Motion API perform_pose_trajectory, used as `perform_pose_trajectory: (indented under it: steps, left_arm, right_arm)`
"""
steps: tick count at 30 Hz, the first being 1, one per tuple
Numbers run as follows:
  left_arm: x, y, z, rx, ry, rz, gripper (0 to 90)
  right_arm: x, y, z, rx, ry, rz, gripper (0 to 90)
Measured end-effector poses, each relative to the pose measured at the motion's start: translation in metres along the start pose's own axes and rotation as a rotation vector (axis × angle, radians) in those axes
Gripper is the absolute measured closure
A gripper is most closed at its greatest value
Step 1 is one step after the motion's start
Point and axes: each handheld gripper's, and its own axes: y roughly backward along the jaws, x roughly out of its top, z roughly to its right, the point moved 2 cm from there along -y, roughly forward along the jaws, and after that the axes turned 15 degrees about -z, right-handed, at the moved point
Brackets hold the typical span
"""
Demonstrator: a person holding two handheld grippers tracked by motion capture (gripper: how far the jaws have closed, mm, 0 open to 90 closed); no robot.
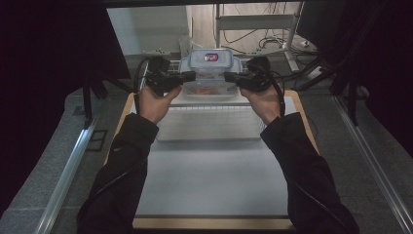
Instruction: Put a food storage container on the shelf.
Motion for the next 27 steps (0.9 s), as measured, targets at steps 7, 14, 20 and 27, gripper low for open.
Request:
perform_pose_trajectory:
  steps: [7, 14, 20, 27]
  left_arm:
    - [0.004, -0.006, -0.003, 0.005, 0.015, -0.003, 82.7]
    - [-0.004, -0.003, 0.006, 0.012, -0.032, 0.01, 72.1]
    - [-0.018, -0.005, 0.017, 0.034, -0.068, 0.022, 46.6]
    - [-0.033, -0.007, 0.026, 0.028, -0.093, 0.008, 30.1]
  right_arm:
    - [0.003, -0.005, 0.01, -0.004, -0.042, 0.012, 88.1]
    - [-0.003, -0.003, 0.007, 0.019, -0.038, 0.028, 80.2]
    - [-0.012, -0.001, -0.003, 0.04, -0.011, 0.038, 64.7]
    - [-0.025, -0.002, -0.008, 0.061, -0.003, 0.019, 51.8]
